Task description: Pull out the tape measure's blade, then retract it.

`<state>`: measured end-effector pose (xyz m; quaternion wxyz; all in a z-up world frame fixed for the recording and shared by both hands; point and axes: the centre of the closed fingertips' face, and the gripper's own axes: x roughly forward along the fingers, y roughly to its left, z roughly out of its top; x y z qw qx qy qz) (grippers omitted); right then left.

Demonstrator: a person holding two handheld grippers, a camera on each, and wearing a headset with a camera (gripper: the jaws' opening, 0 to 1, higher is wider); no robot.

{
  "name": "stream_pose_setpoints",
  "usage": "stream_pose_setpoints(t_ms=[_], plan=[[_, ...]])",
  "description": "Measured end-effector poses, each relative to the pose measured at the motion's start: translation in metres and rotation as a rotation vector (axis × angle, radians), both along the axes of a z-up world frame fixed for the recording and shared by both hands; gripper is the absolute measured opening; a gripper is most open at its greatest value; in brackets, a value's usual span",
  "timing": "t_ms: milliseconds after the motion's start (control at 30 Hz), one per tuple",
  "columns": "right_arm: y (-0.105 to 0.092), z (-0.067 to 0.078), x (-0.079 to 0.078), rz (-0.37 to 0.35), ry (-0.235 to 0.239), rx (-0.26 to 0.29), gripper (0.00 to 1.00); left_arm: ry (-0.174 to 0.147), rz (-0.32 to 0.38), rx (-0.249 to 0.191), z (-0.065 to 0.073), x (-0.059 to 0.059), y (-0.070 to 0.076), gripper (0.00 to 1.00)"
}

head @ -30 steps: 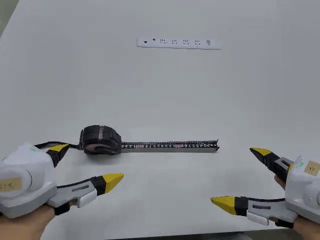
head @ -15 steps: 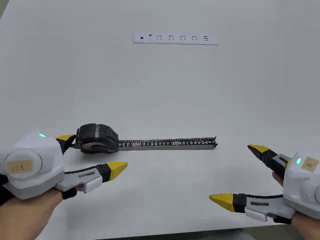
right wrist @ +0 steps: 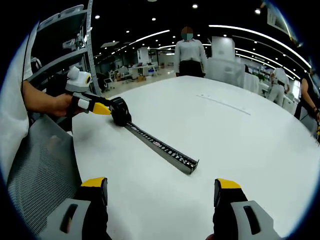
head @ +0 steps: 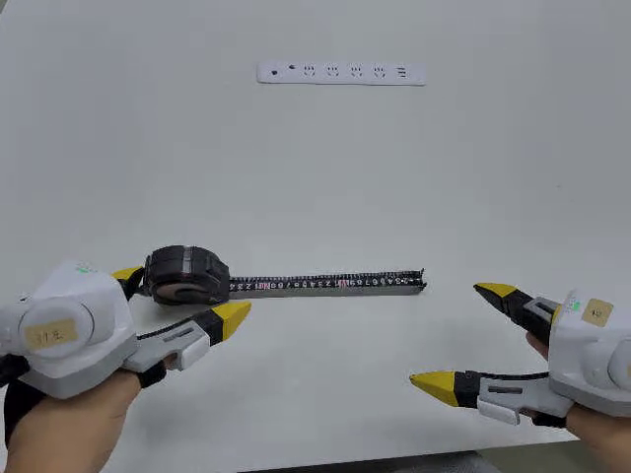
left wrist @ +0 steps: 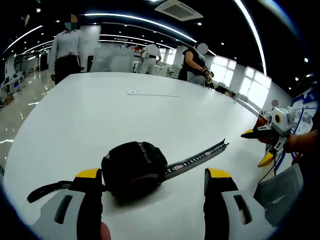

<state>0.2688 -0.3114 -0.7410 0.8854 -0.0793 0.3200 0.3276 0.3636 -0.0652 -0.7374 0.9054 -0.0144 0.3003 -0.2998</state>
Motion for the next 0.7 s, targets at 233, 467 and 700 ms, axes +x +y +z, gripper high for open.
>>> stream_pose_setpoints(t_ms=[233, 467, 700], plan=[[-0.004, 0.000, 0.015, 0.016, -0.011, -0.009, 0.85, -0.009, 0.074, 0.009, -0.002, 0.005, -0.002, 0.81], [-0.008, -0.007, 0.024, 0.063, -0.006, -0.036, 0.79, -0.011, 0.140, 0.048, -0.007, 0.012, 0.000, 0.77], [-0.011, -0.011, 0.035, 0.119, 0.004, -0.052, 0.68, -0.007, 0.183, 0.085, -0.014, 0.018, 0.005, 0.73]])
